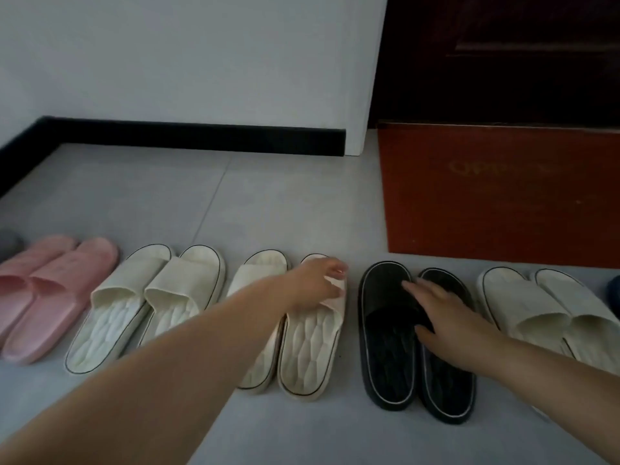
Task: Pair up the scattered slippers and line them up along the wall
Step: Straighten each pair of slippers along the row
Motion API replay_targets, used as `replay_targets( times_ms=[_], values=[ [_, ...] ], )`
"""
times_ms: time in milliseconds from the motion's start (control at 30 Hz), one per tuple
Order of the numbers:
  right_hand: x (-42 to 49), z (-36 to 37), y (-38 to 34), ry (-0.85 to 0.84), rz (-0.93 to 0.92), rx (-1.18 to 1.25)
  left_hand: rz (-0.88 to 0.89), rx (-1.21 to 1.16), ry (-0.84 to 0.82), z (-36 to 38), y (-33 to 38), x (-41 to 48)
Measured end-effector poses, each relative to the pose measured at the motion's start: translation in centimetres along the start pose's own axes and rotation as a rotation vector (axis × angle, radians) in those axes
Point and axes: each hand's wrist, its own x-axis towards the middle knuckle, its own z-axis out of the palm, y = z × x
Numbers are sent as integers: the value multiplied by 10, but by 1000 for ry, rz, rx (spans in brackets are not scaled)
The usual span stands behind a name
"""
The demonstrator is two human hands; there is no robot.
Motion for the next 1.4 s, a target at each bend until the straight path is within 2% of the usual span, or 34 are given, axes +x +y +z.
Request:
replay_targets(
  times_ms=[100, 167, 233, 367, 433, 567, 667, 1000, 1100, 1167, 1233, 1300, 1367, 1400],
  values=[
    [21, 21, -63, -18, -143, 83, -20, 123, 285, -65, -46, -18],
    [40, 43, -102, -42, -174, 148, -157, 118, 513, -99, -90, -40],
    [62, 60, -130, -21, -120, 178, -285, 21, 634, -120, -128, -65],
    [95, 63, -143, 142, 178, 319, -270, 78, 522, -114, -167, -88],
    [100, 63, -139, 157, 247, 354, -252, 132, 508, -104, -167, -84],
    [96, 68, -131, 152, 253, 372, -236, 399, 341, -79, -146, -61],
    [91, 71, -124, 164, 267, 390, -238, 374, 235, -63, -136, -49],
    [83, 76, -114, 188, 267, 449, -155, 323, 264, -59, -142, -44],
    [77, 82, -127, 261, 273, 425, -130, 349, 260, -64, -142, -45],
    [71, 89, -146, 360, 203, 276, -100, 262, 410, -86, -146, -49],
    [72, 96, -178, 382, 30, 202, -123, 111, 723, -123, -158, -62],
    [80, 104, -214, 297, -190, 222, -215, 9, 1032, -159, -178, -81],
    [93, 115, -253, 159, -332, 283, -346, -43, 1154, -176, -206, -100],
    [101, 120, -269, 107, -345, 310, -393, -54, 1122, -177, -217, -106]
  ],
)
